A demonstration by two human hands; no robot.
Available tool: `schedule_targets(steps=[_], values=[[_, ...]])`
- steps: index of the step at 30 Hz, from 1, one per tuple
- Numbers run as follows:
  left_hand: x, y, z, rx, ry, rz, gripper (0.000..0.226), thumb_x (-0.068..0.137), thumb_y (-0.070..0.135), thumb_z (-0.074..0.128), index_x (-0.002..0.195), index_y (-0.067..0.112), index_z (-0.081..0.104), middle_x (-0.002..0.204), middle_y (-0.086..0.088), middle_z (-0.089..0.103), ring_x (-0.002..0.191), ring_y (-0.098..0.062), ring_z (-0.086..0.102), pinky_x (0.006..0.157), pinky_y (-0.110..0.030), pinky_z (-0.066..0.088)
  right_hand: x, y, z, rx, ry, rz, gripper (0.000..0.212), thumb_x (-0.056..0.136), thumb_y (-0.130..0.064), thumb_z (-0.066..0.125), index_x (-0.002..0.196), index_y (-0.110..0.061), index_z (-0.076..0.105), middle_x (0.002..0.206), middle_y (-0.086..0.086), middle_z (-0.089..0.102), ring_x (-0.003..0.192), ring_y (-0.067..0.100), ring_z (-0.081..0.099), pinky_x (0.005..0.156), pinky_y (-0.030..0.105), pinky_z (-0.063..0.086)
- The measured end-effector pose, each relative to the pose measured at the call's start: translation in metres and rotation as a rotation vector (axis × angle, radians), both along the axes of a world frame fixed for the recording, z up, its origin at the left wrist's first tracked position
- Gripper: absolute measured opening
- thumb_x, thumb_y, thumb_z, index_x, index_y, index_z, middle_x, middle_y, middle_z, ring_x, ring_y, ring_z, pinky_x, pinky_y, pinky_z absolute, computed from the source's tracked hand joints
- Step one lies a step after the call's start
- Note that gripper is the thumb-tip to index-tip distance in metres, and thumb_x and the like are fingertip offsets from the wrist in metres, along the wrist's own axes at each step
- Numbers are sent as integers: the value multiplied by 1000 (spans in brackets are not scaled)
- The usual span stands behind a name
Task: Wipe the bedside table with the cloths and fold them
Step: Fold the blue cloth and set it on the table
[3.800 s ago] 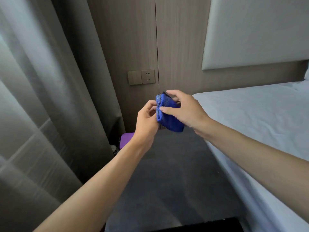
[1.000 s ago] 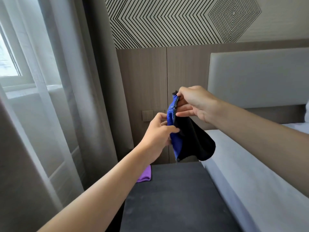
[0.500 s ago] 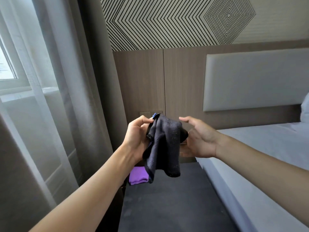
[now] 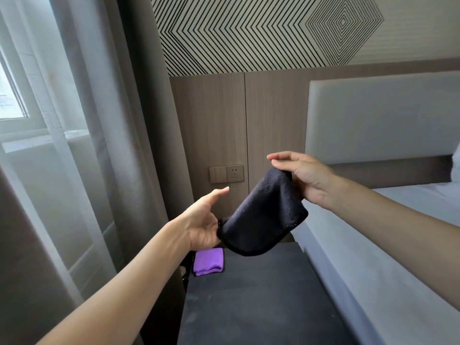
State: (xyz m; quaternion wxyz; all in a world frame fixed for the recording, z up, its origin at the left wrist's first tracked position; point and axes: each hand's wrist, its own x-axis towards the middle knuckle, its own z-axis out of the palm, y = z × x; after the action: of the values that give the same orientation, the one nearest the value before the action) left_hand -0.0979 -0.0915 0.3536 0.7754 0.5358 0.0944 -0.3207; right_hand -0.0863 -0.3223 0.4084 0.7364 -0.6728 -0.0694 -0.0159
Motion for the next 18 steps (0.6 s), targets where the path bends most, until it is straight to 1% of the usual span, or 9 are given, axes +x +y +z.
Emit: schedule_targets(steps=[2, 4, 6, 8, 9, 11, 13, 15, 18], values=[[-3, 2, -4, -15, 1, -105, 67, 79, 38, 76, 124, -7, 54, 116, -20, 66, 112, -35, 63, 103, -47, 48, 2, 0, 6, 16, -31, 8, 16, 96, -11, 63, 104, -22, 72, 79, -3, 62, 65, 9, 58, 51, 18, 47], [-5, 0, -7, -6, -83, -127, 44, 85, 23, 70, 121, 2, 55, 114, -17, 66, 116, -36, 60, 106, -54, 41, 5, -1, 13, 50, -55, 10, 21, 100, -9, 55, 110, -21, 70, 80, -2, 59, 63, 7, 59, 46, 16, 46], [-2, -4, -9, -85, -180, -15, 32, 86, 9, 63, 117, 5, 55, 110, -16, 65, 106, -33, 64, 101, -48, 47, 8, -5, 18, 71, -71, 20, 28, 100, -5, 49, 115, -18, 69, 80, 0, 59, 58, 5, 59, 47, 17, 47], [2, -6, -5, -147, -277, 156, 19, 89, 7, 57, 107, 7, 62, 101, -13, 67, 92, -28, 66, 88, -39, 50, 10, -11, 21, 23, -70, 26, 31, 98, -4, 50, 117, -18, 69, 83, 0, 60, 61, 7, 59, 50, 19, 49], [5, -5, -2, -164, -333, 254, 16, 90, 7, 57, 104, 8, 64, 99, -13, 69, 88, -28, 67, 85, -39, 51, 11, -14, 21, -14, -66, 25, 30, 97, -4, 53, 119, -18, 68, 84, 0, 61, 62, 8, 60, 52, 20, 50], [14, 1, 2, -132, -480, 444, 20, 90, 2, 61, 107, 12, 66, 107, -15, 71, 92, -28, 69, 82, -42, 55, 12, -20, 22, -79, -56, 14, 29, 95, -5, 61, 121, -17, 65, 88, -1, 64, 66, 8, 62, 55, 19, 51], [18, 9, 4, -49, -635, 550, 29, 85, 3, 70, 110, 17, 69, 119, -18, 69, 104, -27, 68, 87, -40, 55, 12, -25, 21, -97, -40, -3, 30, 90, -3, 69, 118, -13, 61, 92, 0, 66, 71, 8, 65, 57, 19, 52], [16, 16, 8, 27, -747, 597, 38, 78, 7, 79, 113, 20, 70, 119, -15, 69, 111, -24, 67, 97, -35, 52, 11, -30, 20, -56, -21, 15, 33, 85, 3, 71, 112, -11, 58, 97, 4, 67, 71, 9, 68, 56, 19, 54], [8, 22, 20, 4, -812, 574, 48, 76, 2, 79, 121, 16, 67, 111, -14, 73, 106, -21, 70, 95, -31, 52, 11, -35, 18, -7, -33, 59, 30, 85, 9, 69, 107, -9, 58, 98, 9, 67, 72, 10, 71, 57, 19, 55]])
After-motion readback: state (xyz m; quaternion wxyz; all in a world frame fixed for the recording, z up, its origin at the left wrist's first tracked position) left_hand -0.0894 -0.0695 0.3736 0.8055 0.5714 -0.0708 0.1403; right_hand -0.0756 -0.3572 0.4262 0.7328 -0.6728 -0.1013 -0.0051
